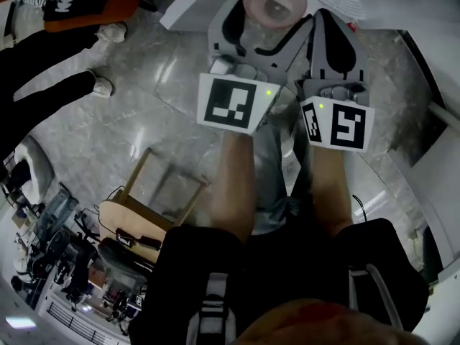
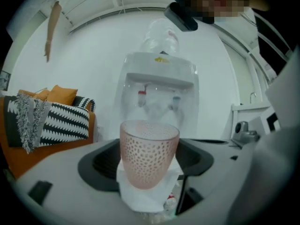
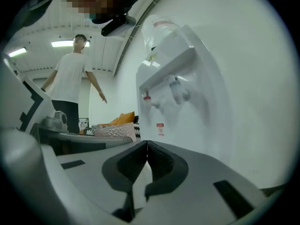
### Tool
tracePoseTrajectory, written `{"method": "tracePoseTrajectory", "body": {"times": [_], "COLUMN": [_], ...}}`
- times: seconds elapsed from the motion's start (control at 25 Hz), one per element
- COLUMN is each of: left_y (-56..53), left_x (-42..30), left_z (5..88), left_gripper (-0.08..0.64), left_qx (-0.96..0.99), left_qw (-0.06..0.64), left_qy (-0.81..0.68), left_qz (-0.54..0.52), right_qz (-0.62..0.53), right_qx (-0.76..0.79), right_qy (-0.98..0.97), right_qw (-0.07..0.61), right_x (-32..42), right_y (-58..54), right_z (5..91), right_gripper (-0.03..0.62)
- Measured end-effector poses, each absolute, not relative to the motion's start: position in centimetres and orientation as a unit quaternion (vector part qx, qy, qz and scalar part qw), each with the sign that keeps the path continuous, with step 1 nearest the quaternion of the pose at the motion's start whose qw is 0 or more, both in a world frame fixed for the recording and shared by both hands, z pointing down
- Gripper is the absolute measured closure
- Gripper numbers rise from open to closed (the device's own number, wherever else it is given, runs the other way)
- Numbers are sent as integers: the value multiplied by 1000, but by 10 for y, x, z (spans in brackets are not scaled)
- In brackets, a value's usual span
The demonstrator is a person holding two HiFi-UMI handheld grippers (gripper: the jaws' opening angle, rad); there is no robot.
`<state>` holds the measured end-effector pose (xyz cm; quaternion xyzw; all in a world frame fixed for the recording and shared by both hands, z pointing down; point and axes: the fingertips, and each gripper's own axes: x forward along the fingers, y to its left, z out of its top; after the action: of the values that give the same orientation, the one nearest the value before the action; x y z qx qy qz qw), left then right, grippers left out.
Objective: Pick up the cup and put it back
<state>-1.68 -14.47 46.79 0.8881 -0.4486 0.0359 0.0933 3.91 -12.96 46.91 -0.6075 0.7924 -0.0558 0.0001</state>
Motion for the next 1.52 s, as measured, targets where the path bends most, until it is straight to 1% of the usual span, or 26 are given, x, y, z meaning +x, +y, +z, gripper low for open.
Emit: {"method": "tracePoseTrajectory", "body": {"times": [0.08,0.2,0.24,0.36,0.44,0.56,0.68,0.76,0.84,1.0,1.2,1.4,1.52], "left_y": [-134,-123,-119,-103,-89,-74,-72,-65,-61,-63,-52,-53,-56], "left_x": [-20,-30,-36,-55,-62,-65,-66,-62,-54,-42,-27,-30,-35], "left_z": [443,396,373,295,249,185,128,101,76,32,15,-14,-26], "left_gripper": [199,198,199,198,198,198,198,198,198,198,198,198,198], "left_qx": [887,884,884,886,888,895,902,907,911,917,913,908,907], "left_qw": [93,63,65,104,120,101,95,103,92,86,77,108,100], "left_qy": [-448,-446,-445,-442,-431,-413,-403,-393,-385,-382,-390,-400,-405], "left_qz": [65,127,126,97,106,135,119,112,114,82,93,56,49], "right_qz": [-74,-116,-113,-96,-95,-76,-50,-37,-27,-7,-9,1,17], "right_qx": [-604,-605,-604,-591,-584,-572,-569,-567,-563,-563,-556,-567,-572], "right_qy": [794,788,789,800,805,814,819,822,825,827,831,823,820], "right_qw": [-7,4,-2,-30,-43,-63,-57,-46,-34,-5,-5,9,19], "right_x": [40,41,38,30,30,30,30,33,38,47,58,76,78], "right_y": [-122,-111,-106,-88,-77,-69,-74,-74,-77,-81,-62,-68,-74], "right_z": [436,374,350,277,231,167,110,75,45,1,-22,-55,-70], "right_gripper": [581,581,581,581,581,581,581,581,581,581,581,581,581]}}
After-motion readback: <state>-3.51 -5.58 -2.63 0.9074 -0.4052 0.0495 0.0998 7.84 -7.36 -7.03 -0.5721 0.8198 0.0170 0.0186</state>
